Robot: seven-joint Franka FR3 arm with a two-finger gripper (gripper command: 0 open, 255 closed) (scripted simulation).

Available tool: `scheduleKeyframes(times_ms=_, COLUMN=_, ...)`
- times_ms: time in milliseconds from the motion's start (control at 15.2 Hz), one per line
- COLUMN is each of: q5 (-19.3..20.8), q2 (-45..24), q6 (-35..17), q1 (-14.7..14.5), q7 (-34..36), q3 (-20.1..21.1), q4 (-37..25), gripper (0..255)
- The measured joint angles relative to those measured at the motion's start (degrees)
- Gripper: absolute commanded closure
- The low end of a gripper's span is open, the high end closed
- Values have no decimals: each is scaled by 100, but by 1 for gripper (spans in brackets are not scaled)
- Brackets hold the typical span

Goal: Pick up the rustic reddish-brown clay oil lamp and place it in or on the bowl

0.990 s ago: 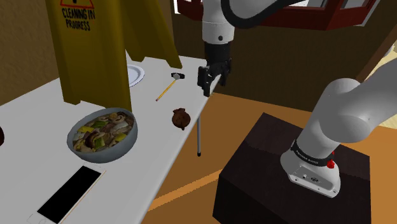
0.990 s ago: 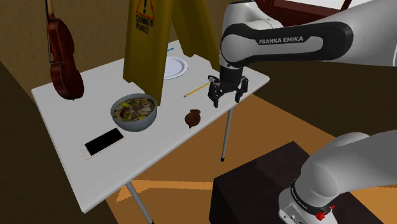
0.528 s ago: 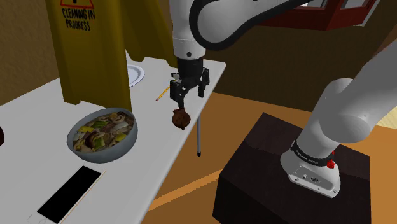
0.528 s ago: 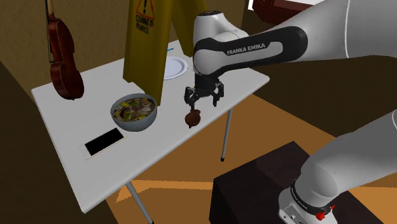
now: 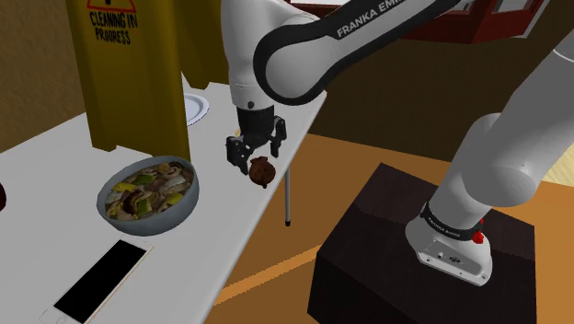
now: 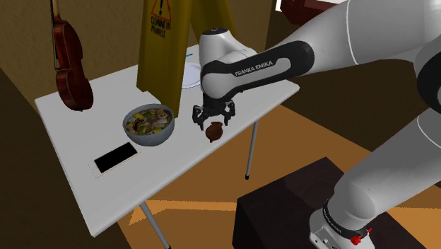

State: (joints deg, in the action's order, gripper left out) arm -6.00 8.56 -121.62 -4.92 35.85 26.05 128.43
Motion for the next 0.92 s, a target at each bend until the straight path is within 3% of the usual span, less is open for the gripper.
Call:
scheduleKeyframes(times_ms=594, q5=54, q2=-145, q6=-291, q1=-1, q7=47, q3=32, q4=152, gripper=0)
scheduleKeyframes(times_ms=660, q5=54, q2=-145, q6=-291, q1=-1, q7=47, q3=32, q4=152, gripper=255)
scheduleKeyframes(times_ms=924, q5=56, q2=-135, q6=-283, q1=2, q7=45, q3=28, q4=144, gripper=255)
